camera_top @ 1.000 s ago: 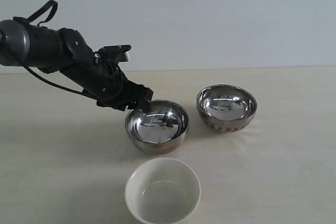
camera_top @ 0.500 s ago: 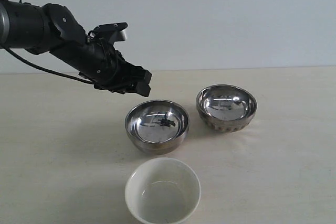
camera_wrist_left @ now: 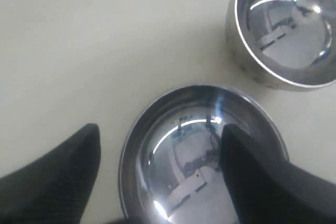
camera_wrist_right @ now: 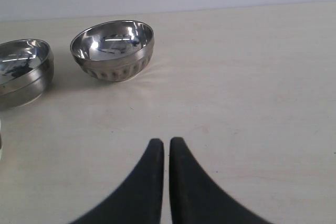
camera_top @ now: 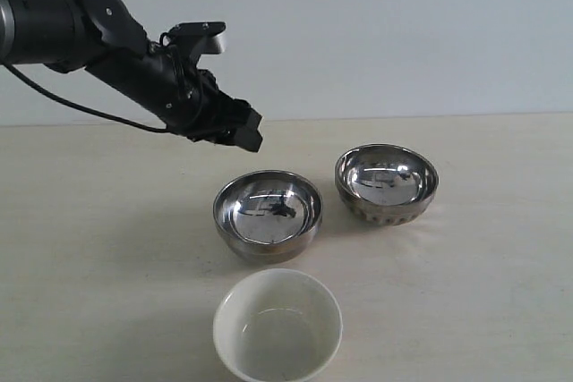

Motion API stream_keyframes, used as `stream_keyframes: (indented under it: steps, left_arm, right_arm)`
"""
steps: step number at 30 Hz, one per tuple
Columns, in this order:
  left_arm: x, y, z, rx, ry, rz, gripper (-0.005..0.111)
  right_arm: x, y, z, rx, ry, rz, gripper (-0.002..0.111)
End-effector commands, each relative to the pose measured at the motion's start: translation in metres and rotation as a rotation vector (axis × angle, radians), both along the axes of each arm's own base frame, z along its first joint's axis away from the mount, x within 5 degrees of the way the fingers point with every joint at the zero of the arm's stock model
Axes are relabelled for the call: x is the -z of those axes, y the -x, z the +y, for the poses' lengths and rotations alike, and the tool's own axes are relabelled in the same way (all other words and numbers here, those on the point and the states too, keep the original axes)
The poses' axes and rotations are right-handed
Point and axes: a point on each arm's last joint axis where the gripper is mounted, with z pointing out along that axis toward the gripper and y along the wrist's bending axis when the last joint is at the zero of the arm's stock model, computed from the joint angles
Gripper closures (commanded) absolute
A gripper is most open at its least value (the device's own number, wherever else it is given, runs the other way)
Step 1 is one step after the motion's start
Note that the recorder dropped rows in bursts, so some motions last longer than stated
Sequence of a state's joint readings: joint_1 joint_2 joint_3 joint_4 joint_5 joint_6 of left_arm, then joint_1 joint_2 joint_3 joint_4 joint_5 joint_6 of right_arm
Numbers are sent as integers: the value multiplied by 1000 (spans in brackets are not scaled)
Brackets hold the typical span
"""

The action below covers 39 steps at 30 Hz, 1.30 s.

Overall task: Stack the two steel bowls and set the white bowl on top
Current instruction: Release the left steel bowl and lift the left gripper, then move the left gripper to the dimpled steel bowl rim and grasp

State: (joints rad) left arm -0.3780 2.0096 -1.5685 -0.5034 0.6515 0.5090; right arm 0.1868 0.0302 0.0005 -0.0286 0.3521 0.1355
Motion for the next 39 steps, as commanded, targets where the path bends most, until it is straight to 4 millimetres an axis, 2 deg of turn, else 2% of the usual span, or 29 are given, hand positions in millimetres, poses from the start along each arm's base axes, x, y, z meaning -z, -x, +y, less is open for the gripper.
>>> stream_keyframes:
  steps: [1, 5, 9, 25, 33, 39]
  left_arm:
    - [-24, -4, -9, 9, 38, -59, 45]
    - [-24, -9, -18, 27, 42, -61, 45]
    - [-13, -14, -31, 49, 38, -48, 45]
    - [22, -22, -103, 178, 25, -64, 45]
    - [46, -31, -109, 164, -49, -44, 45]
    - [55, -33, -112, 170, -60, -51, 45]
  right_arm:
    - [-1, -1, -1, 6, 9, -10, 108]
    - [-1, -1, -1, 6, 9, -10, 108]
    - [-1, -1, -1, 6, 9, -10, 108]
    - [-1, -1, -1, 6, 9, -10, 108]
    - [-1, -1, -1, 6, 9, -10, 108]
    - [-1, -1, -1, 6, 9, -10, 108]
